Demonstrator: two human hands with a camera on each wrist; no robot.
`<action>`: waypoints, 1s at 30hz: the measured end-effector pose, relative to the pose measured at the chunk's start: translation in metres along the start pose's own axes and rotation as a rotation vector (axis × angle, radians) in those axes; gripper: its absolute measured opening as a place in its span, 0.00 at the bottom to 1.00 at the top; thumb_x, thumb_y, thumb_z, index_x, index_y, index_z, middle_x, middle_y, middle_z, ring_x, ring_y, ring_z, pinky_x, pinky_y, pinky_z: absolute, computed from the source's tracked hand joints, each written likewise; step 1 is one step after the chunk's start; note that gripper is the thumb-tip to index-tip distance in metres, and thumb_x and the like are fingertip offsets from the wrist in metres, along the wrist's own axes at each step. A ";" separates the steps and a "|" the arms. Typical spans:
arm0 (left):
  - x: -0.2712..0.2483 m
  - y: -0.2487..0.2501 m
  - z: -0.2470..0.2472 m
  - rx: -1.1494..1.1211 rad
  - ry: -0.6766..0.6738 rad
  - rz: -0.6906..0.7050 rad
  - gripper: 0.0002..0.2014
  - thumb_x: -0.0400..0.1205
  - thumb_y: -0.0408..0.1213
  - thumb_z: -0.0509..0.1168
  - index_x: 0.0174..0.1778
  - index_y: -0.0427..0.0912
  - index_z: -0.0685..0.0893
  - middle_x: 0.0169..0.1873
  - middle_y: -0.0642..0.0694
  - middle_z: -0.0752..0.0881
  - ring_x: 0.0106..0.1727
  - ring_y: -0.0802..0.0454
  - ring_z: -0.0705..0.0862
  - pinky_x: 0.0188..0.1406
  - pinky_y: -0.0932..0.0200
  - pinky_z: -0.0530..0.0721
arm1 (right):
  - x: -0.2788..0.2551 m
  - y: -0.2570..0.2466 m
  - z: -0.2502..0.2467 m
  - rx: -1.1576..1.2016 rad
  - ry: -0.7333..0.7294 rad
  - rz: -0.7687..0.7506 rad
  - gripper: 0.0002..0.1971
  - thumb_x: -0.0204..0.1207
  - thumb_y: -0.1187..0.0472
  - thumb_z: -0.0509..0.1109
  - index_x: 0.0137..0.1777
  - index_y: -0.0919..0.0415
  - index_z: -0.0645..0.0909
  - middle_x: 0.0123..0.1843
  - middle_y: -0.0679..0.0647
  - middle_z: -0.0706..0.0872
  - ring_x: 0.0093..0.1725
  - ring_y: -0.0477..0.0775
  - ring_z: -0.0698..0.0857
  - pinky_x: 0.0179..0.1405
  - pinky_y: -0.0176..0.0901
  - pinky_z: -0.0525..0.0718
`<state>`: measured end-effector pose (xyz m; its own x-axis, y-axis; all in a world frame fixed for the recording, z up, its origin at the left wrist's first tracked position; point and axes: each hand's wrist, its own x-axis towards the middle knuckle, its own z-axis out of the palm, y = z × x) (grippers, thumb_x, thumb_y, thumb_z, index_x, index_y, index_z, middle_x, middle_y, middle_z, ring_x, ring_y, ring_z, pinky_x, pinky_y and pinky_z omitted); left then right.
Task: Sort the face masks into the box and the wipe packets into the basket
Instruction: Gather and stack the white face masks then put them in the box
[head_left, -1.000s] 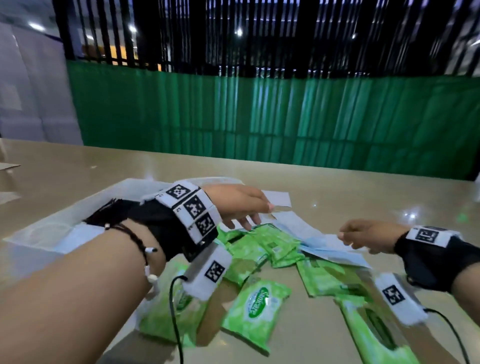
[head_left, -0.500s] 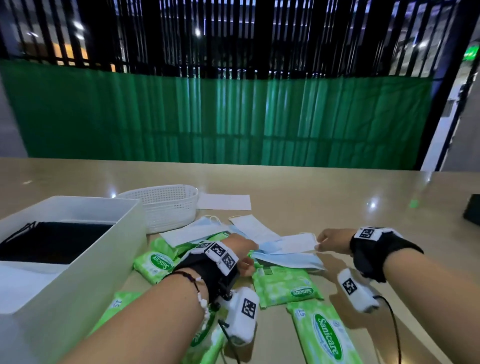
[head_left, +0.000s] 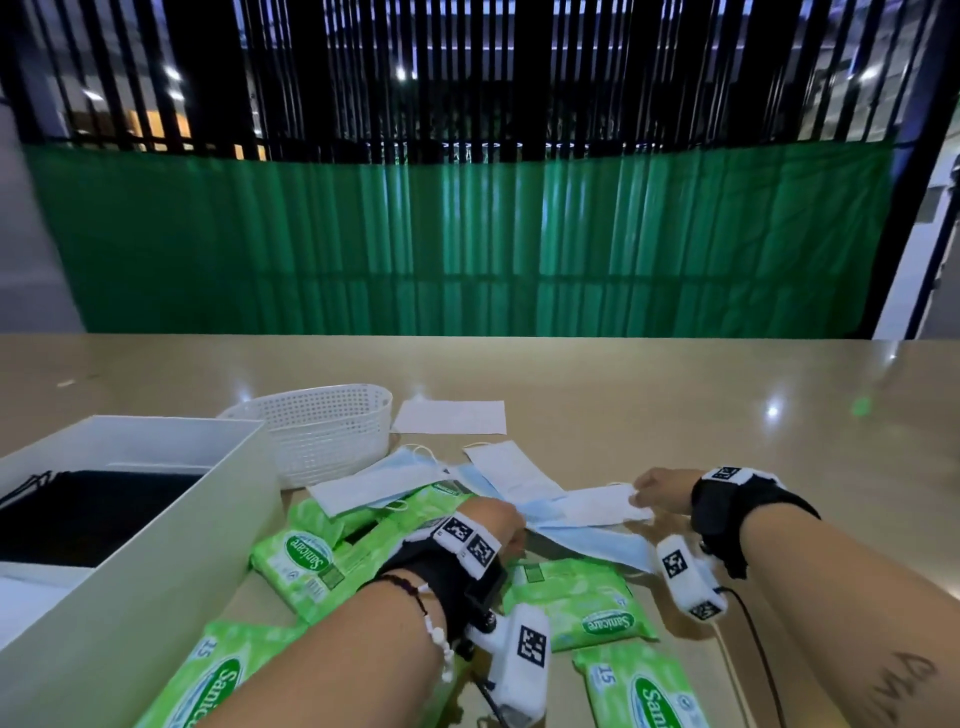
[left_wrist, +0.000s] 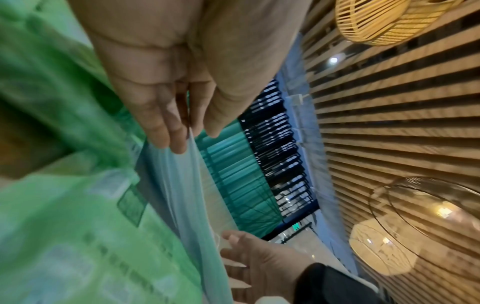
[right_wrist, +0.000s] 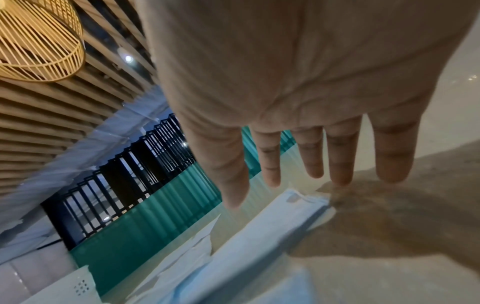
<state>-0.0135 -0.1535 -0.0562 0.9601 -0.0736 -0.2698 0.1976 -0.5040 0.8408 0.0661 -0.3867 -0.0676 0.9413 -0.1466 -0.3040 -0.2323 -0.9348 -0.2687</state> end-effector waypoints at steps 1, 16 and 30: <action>-0.003 0.000 -0.005 -0.035 0.038 0.059 0.15 0.84 0.33 0.59 0.64 0.35 0.82 0.62 0.38 0.83 0.62 0.39 0.82 0.61 0.50 0.80 | 0.002 0.001 0.003 0.019 0.004 -0.005 0.25 0.81 0.53 0.65 0.73 0.68 0.70 0.73 0.61 0.75 0.66 0.56 0.77 0.58 0.38 0.72; -0.022 -0.022 -0.099 -0.642 0.489 0.288 0.11 0.77 0.24 0.68 0.39 0.45 0.76 0.37 0.43 0.81 0.36 0.48 0.81 0.57 0.43 0.85 | 0.021 -0.017 0.015 -0.136 -0.004 0.053 0.23 0.56 0.57 0.72 0.55 0.54 0.76 0.44 0.59 0.86 0.39 0.56 0.86 0.29 0.34 0.79; -0.040 -0.035 -0.128 -0.798 0.335 0.246 0.11 0.81 0.27 0.62 0.34 0.44 0.79 0.32 0.47 0.83 0.36 0.53 0.82 0.35 0.58 0.82 | 0.000 -0.035 0.031 -0.316 -0.035 -0.018 0.06 0.70 0.60 0.70 0.43 0.50 0.76 0.55 0.51 0.85 0.57 0.52 0.84 0.46 0.35 0.78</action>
<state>-0.0340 -0.0229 -0.0150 0.9760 0.2175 0.0066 -0.0622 0.2498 0.9663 0.0670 -0.3440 -0.0864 0.9345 -0.1232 -0.3341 -0.1233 -0.9922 0.0211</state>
